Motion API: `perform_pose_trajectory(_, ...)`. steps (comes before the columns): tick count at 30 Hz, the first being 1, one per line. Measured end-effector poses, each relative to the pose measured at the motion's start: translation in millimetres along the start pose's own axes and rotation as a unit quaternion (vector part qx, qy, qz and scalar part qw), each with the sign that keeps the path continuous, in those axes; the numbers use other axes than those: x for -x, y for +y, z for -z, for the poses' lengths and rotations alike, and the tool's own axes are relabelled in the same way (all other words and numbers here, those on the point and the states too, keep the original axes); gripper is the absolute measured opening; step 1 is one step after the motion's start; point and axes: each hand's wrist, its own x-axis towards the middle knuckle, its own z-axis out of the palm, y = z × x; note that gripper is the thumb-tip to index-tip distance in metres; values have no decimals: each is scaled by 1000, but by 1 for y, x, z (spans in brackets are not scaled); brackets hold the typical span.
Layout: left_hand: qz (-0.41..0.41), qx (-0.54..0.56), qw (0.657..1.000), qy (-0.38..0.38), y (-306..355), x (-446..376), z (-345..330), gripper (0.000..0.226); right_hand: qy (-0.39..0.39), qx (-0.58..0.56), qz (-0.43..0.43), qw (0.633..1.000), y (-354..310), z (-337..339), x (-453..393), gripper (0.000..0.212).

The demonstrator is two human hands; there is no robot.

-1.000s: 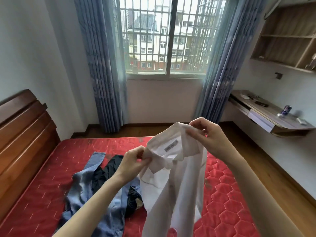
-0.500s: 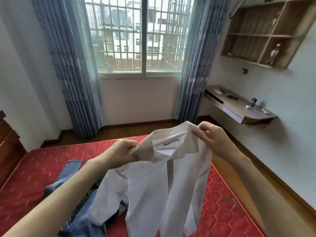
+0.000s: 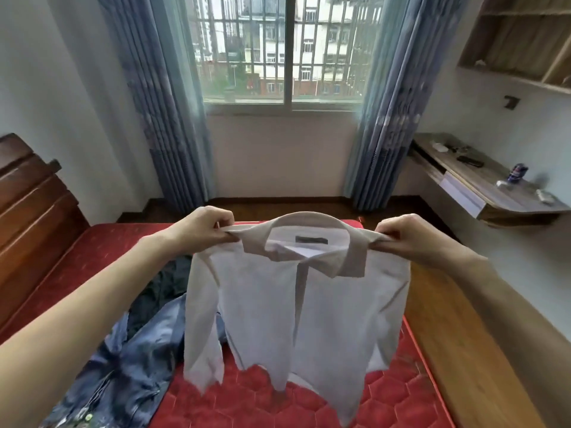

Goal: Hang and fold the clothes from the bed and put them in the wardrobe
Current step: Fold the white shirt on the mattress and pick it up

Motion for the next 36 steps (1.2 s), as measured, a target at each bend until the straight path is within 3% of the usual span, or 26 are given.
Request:
perform_pose_trajectory(5,22,49,996,69,20,-6,-23,32,73,-3,24,997,43,5,-8,13)
perform_pose_trajectory(10,7,91,989,113,28,-14,-24,25,123,-12,35,992,58,14,-23,15)
perform_pose_trajectory(13,-6,81,985,151,22,-28,-24,22,116,-38,29,992,58,18,-28,5)
perform_pose_trajectory(18,16,123,971,206,29,-54,-20,15,172,-48,-61,982,62,24,-43,27)
perform_pose_trajectory(21,30,105,966,232,24,-65,-14,33,241,-21,-99,965,50,27,-46,42)
perform_pose_trajectory(24,60,75,968,233,16,-61,-16,50,260,-59,-94,959,44,16,-36,45)
perform_pose_trajectory(27,45,123,968,215,8,-51,-30,42,241,-98,-90,961,48,2,-18,40)
perform_pose_trajectory(31,29,191,972,136,3,-27,-52,38,175,-154,-103,967,47,-13,18,33)
perform_pose_trajectory(36,44,200,978,27,11,13,-58,42,77,-214,-111,967,34,-19,66,22)
